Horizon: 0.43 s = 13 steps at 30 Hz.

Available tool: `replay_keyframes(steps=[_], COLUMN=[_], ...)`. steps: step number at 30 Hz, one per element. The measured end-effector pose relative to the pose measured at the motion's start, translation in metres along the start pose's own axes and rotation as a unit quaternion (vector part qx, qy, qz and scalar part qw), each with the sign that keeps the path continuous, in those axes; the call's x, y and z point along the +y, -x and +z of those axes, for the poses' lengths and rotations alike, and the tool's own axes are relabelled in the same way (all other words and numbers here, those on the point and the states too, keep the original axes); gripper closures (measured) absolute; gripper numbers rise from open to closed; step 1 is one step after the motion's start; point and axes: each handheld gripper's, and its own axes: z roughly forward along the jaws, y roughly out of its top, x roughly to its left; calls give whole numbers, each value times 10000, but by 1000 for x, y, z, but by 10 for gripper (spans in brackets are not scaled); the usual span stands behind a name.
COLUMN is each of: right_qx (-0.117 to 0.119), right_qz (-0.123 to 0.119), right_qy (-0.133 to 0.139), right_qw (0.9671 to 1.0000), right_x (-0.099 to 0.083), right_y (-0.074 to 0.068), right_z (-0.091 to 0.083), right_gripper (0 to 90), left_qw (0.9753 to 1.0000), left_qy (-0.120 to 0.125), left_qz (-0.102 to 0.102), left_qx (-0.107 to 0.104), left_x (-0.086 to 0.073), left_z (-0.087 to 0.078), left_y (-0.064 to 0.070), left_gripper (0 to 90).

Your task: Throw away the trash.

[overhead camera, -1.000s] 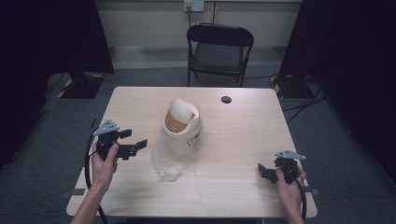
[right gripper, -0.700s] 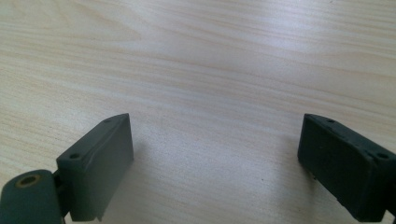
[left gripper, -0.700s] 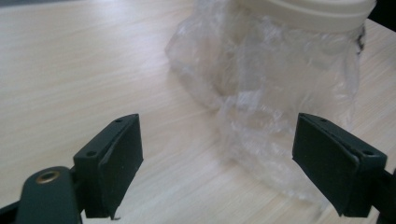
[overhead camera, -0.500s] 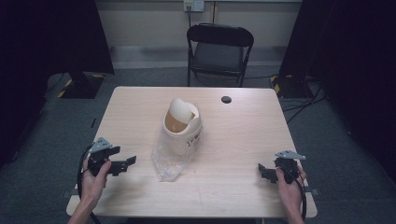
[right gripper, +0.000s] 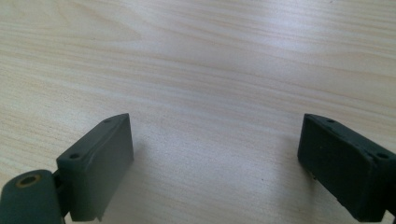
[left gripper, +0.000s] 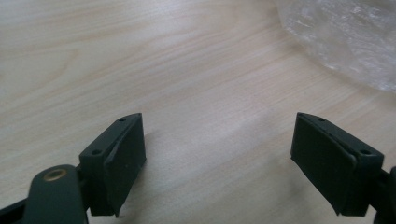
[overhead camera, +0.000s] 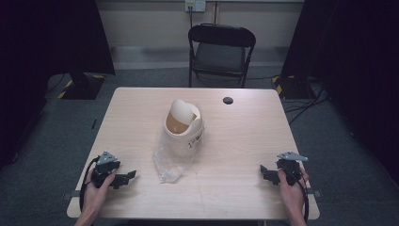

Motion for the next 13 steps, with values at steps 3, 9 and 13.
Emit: replay_keyframes(steps=[3, 9, 13], right_qx=[-1, 0, 0], right_qz=[-4, -1, -1], right_qy=[3, 1, 1], right_qw=[10000, 10000, 10000], right_x=[0, 0, 0], right_y=[0, 0, 0], right_z=[0, 0, 0], right_gripper=[97, 97, 97], left_qw=[9996, 9993, 9994], left_qy=[139, 111, 100], left_qz=[169, 221, 233], left_qx=[192, 265, 242], left_x=[-3, -3, -2], left_z=[4, 5, 6], left_y=[2, 3, 2], left_gripper=[158, 147, 136])
